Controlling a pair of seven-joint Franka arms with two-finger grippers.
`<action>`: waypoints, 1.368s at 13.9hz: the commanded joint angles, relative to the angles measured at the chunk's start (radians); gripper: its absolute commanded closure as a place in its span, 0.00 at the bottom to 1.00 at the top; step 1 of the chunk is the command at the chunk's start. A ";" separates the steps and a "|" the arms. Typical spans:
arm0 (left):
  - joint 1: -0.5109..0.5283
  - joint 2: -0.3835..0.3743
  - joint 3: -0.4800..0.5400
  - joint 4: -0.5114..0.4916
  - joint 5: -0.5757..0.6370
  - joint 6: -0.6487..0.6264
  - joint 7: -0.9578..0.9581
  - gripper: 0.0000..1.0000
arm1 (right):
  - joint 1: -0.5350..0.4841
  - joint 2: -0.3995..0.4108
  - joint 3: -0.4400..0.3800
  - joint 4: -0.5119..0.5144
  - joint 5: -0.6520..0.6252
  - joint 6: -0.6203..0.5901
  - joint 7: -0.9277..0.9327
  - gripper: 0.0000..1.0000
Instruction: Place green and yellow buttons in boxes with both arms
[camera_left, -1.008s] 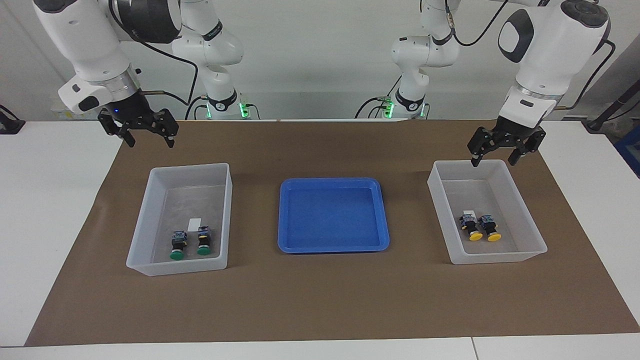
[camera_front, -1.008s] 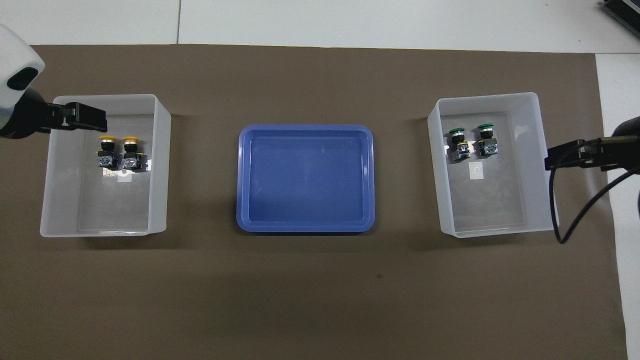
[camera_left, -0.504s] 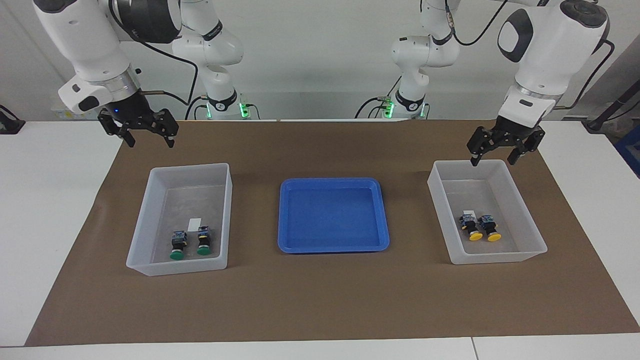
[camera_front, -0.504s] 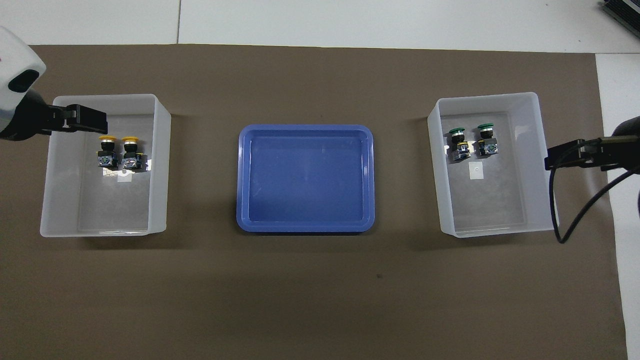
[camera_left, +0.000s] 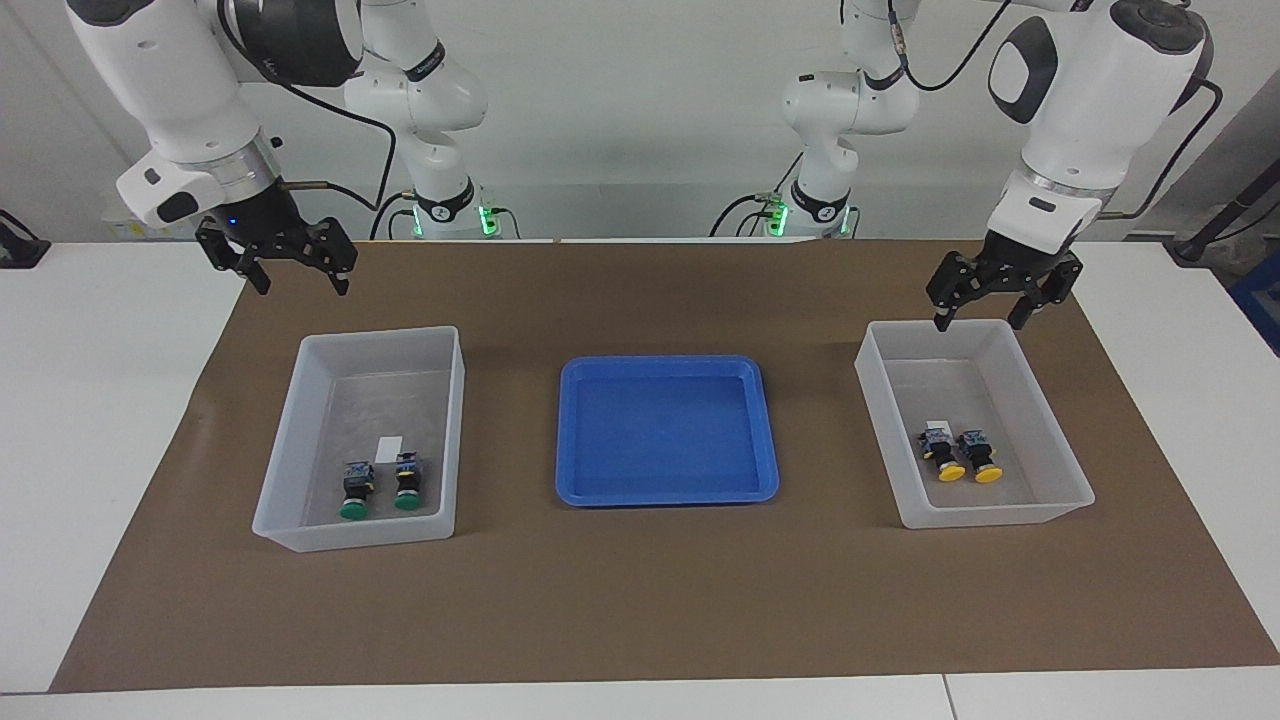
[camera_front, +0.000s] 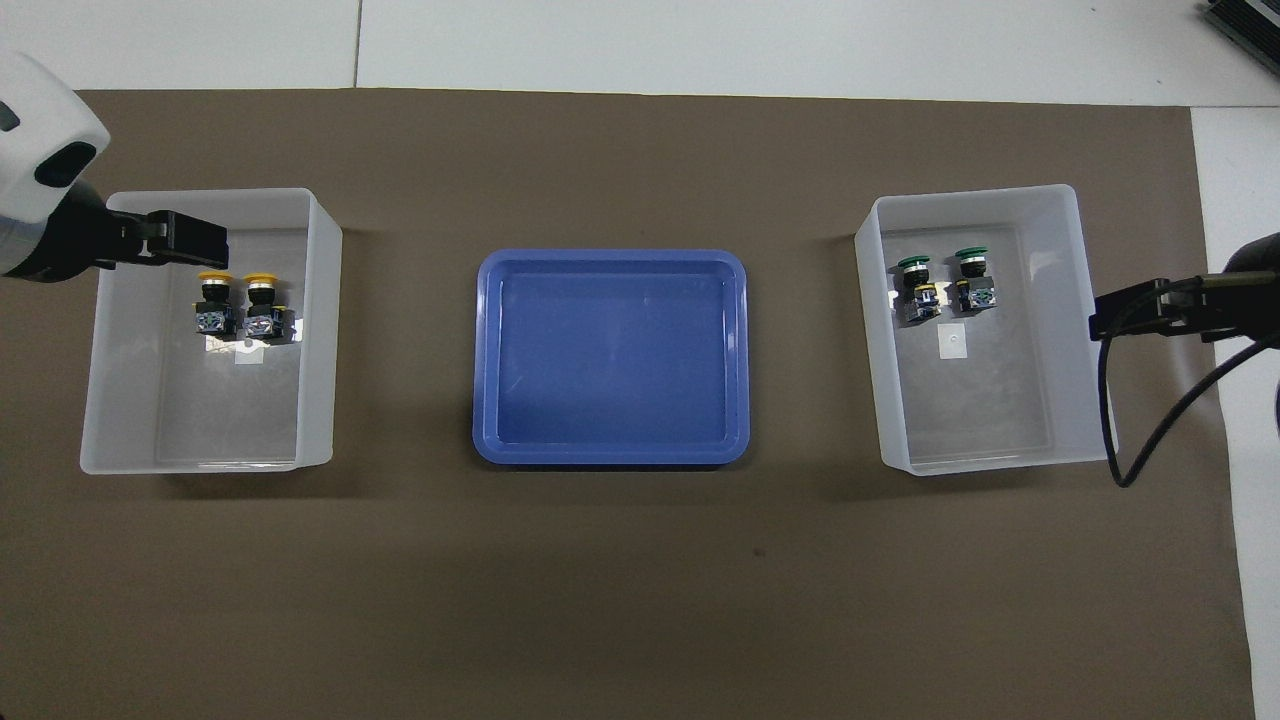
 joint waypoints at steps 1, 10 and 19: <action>-0.001 -0.028 0.012 -0.029 0.018 0.026 -0.005 0.00 | -0.003 -0.010 0.005 -0.016 -0.002 0.010 0.007 0.00; -0.007 -0.031 0.020 -0.035 0.018 0.036 -0.006 0.00 | -0.001 -0.010 0.005 -0.016 -0.002 0.010 0.007 0.00; 0.005 -0.031 0.020 -0.034 0.018 0.031 -0.003 0.00 | -0.001 -0.010 0.005 -0.016 -0.002 0.010 0.007 0.00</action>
